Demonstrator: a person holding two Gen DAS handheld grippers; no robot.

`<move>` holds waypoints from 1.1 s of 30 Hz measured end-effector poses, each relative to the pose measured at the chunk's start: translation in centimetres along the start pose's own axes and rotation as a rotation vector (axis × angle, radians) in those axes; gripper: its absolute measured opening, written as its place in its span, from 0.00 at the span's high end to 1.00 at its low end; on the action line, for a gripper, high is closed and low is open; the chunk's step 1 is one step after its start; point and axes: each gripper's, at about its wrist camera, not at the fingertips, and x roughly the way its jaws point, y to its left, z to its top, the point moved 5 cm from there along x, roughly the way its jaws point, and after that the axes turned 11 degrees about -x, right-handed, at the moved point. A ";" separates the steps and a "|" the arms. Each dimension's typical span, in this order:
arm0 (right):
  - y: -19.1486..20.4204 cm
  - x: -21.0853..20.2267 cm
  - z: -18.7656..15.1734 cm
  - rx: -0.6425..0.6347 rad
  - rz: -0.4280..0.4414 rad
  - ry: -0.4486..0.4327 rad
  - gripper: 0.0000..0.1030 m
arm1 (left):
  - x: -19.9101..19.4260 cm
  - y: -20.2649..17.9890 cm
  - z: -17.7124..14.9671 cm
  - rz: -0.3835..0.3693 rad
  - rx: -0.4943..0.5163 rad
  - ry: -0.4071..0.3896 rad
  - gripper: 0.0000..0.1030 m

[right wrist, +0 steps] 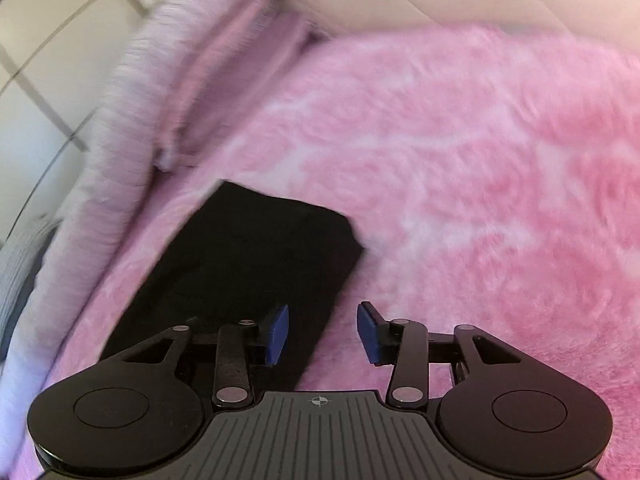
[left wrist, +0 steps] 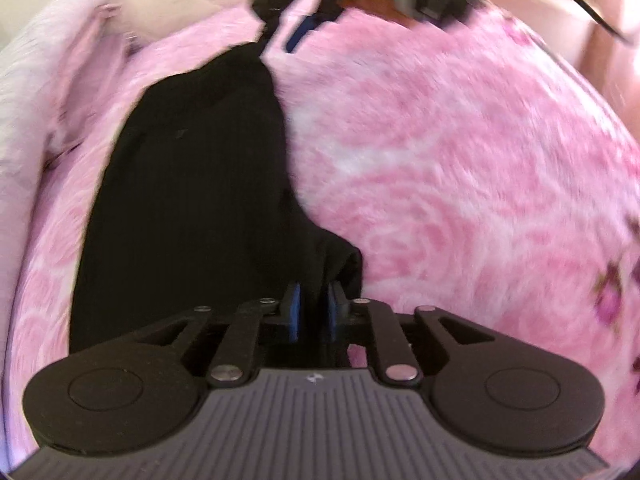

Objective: Fold clothes

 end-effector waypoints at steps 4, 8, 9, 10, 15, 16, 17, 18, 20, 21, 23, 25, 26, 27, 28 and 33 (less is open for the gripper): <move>5.0 1.0 -1.5 -0.173 0.099 0.021 0.58 | -0.6 1.7 -2.9 0.082 -0.132 0.048 0.86; 8.3 5.1 -3.9 -0.290 0.139 0.156 0.58 | -0.5 2.5 -6.6 0.081 -0.232 0.122 0.82; 8.7 5.7 -4.2 -0.316 0.107 0.178 0.58 | -1.0 2.5 -7.1 0.083 -0.232 0.132 0.82; 9.3 5.8 -4.3 -0.338 0.081 0.184 0.57 | -1.6 2.3 -7.6 0.084 -0.226 0.138 0.82; 13.5 2.2 -5.5 -0.387 0.124 0.133 0.57 | -5.1 0.7 -10.7 0.046 -0.229 0.165 0.82; 14.7 1.4 -6.4 -0.410 0.160 0.128 0.58 | -5.9 0.2 -11.3 0.039 -0.232 0.166 0.82; 15.8 0.7 -7.5 -0.439 0.205 0.133 0.58 | -6.6 -0.3 -11.7 0.036 -0.233 0.165 0.82; 17.0 0.1 -8.8 -0.471 0.255 0.142 0.58 | -7.2 -0.6 -12.1 0.037 -0.237 0.165 0.82; 18.4 -0.4 -11.9 -0.550 0.297 0.210 0.58 | -8.4 -1.0 -13.1 0.062 -0.253 0.169 0.81; 18.4 -0.3 -13.4 -0.586 0.271 0.248 0.58 | -9.0 -1.1 -13.6 0.077 -0.263 0.171 0.81; 17.5 -0.5 -15.2 -0.583 0.182 0.277 0.58 | -10.3 -0.7 -14.9 0.126 -0.292 0.179 0.81; 16.6 -1.6 -15.4 -0.494 0.167 0.285 0.57 | -11.7 0.5 -16.3 0.176 -0.332 0.186 0.81; 16.5 -2.2 -15.5 -0.489 0.156 0.281 0.57 | -12.4 1.2 -17.2 0.203 -0.355 0.188 0.80; 16.7 -2.9 -15.6 -0.504 0.141 0.274 0.57 | -13.0 1.7 -18.1 0.232 -0.372 0.195 0.76; 17.1 -3.6 -16.0 -0.524 0.139 0.272 0.57 | -13.6 2.3 -19.2 0.257 -0.389 0.204 0.73; 20.4 -5.3 -18.4 -0.595 0.199 0.325 0.57 | -16.7 5.9 -24.8 0.379 -0.480 0.262 0.73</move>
